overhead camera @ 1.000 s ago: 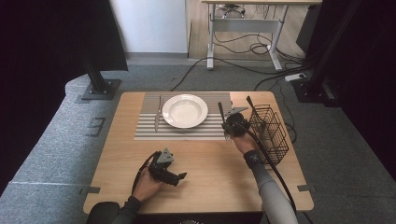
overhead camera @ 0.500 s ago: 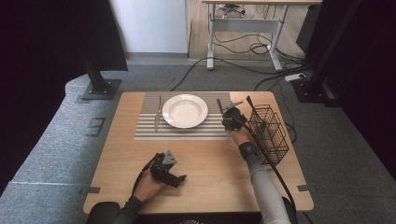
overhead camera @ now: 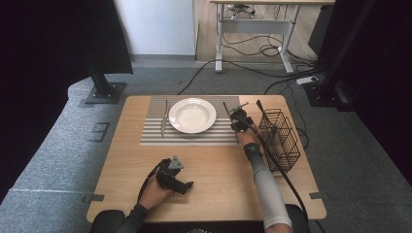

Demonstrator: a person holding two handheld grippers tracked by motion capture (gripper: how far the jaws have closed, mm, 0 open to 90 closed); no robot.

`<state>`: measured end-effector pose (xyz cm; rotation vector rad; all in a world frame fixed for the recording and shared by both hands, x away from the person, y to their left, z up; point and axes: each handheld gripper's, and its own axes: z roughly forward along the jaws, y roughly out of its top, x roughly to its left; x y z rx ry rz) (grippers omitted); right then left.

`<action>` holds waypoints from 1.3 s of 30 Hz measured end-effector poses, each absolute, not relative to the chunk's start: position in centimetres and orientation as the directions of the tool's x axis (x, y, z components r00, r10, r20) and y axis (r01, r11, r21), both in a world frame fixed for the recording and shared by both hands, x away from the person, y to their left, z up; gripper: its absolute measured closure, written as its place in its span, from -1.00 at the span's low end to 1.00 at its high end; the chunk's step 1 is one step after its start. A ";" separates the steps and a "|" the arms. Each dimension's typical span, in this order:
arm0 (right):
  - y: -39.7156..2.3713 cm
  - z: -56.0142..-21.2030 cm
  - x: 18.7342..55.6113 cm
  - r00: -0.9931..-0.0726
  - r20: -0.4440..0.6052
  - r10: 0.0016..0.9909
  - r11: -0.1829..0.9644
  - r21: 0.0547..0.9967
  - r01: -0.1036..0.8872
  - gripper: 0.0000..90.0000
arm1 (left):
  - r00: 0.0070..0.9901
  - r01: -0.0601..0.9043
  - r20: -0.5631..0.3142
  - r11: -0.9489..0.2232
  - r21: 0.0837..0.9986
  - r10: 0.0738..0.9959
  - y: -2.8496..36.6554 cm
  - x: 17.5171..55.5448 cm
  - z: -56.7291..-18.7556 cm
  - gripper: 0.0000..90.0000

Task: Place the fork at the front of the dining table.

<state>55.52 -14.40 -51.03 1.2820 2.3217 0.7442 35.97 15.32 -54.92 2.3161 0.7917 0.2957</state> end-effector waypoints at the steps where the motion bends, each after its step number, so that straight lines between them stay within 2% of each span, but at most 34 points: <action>1: -14.4 -51.1 55.7 -0.505 -0.072 0.860 0.437 0.614 0.657 0.88 | 0.791 0.462 -0.001 -0.596 0.657 0.612 15.3 36.0 -54.9 -1.00; 15: -14.1 -52.8 57.7 -0.476 -0.079 0.876 0.427 0.587 0.688 0.89 | 0.793 0.461 -0.002 -0.597 0.657 0.610 15.3 36.0 -54.9 -1.00; 27: -14.2 -53.0 58.4 -0.474 -0.063 0.878 0.414 0.598 0.687 0.87 | 0.793 0.461 -0.003 -0.596 0.658 0.610 15.3 36.0 -54.9 -1.00; 39: -14.3 -52.7 58.3 -0.479 -0.068 0.875 0.421 0.595 0.685 0.74 | 0.793 0.460 -0.002 -0.597 0.657 0.609 15.3 36.0 -54.9 -1.00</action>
